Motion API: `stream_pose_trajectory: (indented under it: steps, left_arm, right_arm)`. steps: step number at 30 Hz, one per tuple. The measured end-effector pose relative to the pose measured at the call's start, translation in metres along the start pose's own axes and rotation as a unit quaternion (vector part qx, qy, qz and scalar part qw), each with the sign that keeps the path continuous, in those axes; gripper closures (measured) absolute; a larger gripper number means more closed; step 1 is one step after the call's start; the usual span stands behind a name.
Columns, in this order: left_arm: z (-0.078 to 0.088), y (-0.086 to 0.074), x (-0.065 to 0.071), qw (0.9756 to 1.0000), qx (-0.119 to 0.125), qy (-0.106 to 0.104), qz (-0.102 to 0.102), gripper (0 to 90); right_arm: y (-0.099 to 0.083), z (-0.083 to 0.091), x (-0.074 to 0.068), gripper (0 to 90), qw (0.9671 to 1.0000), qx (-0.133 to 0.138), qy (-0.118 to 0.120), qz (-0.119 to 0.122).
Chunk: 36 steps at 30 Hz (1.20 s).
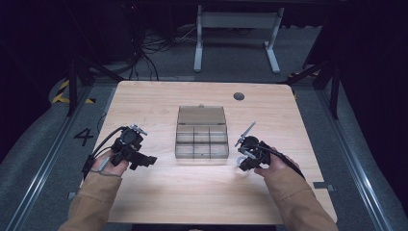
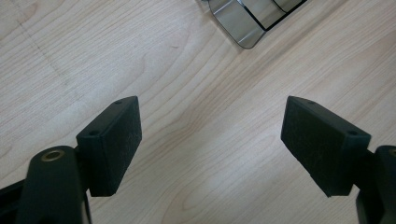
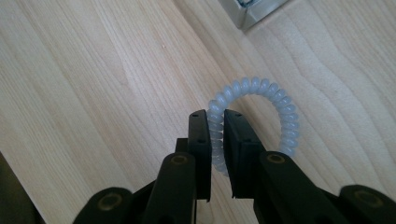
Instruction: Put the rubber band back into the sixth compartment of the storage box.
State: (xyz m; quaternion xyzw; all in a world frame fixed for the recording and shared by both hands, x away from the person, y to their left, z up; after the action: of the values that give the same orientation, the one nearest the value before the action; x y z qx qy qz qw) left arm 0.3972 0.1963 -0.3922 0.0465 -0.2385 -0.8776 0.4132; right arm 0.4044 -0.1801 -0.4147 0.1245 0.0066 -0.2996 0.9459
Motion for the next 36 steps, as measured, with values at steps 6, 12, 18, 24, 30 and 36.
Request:
stream_pose_trajectory:
  steps: [6,12,18,24,30,36]
  left_arm:
    - [0.001,-0.001,-0.001,1.0000,0.001,-0.001,0.003,20.9]
    - [0.001,-0.001,-0.001,1.0000,0.001,0.000,0.002,20.9]
    - [0.000,-0.001,-0.002,1.0000,0.000,-0.002,0.003,20.9]
    - [-0.001,-0.001,-0.002,1.0000,-0.001,-0.003,0.002,20.9]
    - [-0.002,-0.001,-0.002,1.0000,-0.003,-0.004,0.004,20.9]
    - [0.000,-0.002,-0.002,1.0000,0.002,-0.006,0.008,20.9]
  right_arm:
    - [0.005,0.015,0.000,81.4,0.9999,0.005,-0.005,0.007]
    - [0.010,0.028,0.002,81.2,0.9997,0.016,-0.011,0.012]
    - [0.013,0.039,0.007,81.1,0.9996,0.023,-0.010,0.010]
    - [0.022,0.040,0.010,81.2,0.9995,0.020,-0.015,0.019]
    - [0.030,0.042,0.012,81.1,0.9990,0.025,-0.025,0.027]
    - [0.039,0.041,0.013,81.1,0.9984,0.027,-0.039,0.032]
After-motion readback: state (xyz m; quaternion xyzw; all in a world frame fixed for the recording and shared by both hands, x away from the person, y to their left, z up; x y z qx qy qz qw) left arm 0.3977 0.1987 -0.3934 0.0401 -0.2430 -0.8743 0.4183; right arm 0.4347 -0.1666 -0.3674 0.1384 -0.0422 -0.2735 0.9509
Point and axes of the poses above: each handheld gripper's, and its own axes: z roughly backward along the jaws, y roughly out of its top, x roughly to its right, the point moved 2 cm from there along -z, roughly forward along the jaws
